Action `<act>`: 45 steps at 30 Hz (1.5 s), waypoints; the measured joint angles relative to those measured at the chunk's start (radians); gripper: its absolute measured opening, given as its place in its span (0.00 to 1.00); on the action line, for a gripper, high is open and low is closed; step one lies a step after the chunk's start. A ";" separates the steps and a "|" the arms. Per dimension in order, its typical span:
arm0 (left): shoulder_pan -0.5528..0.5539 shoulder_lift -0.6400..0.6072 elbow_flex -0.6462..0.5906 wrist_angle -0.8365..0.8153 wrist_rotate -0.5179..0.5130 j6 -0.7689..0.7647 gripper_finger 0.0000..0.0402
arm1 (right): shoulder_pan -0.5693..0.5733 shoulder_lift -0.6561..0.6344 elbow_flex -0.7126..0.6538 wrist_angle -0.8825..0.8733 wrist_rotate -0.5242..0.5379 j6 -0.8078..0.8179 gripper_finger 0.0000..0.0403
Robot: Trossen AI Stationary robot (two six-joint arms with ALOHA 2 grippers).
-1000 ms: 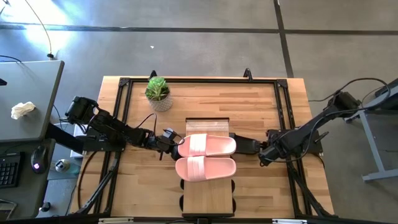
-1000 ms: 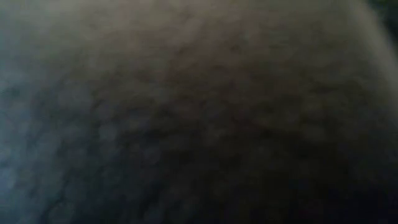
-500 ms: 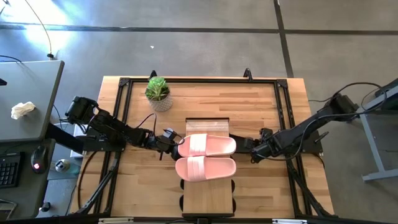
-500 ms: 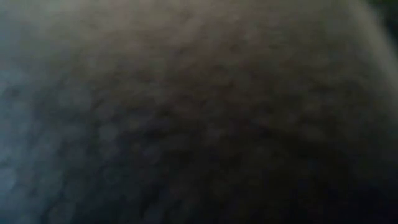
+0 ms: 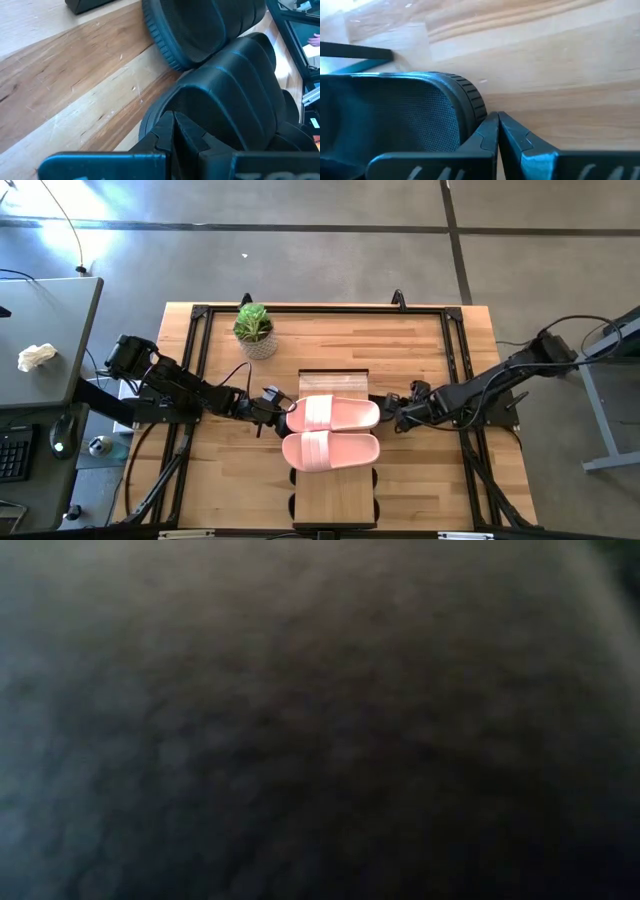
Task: Pick and place slides into the shelf
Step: Put the black slipper under the shelf
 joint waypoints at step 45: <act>-0.227 -0.232 0.000 -0.472 0.000 0.480 0.00 | -0.068 0.016 0.000 -0.086 -0.082 -0.134 0.00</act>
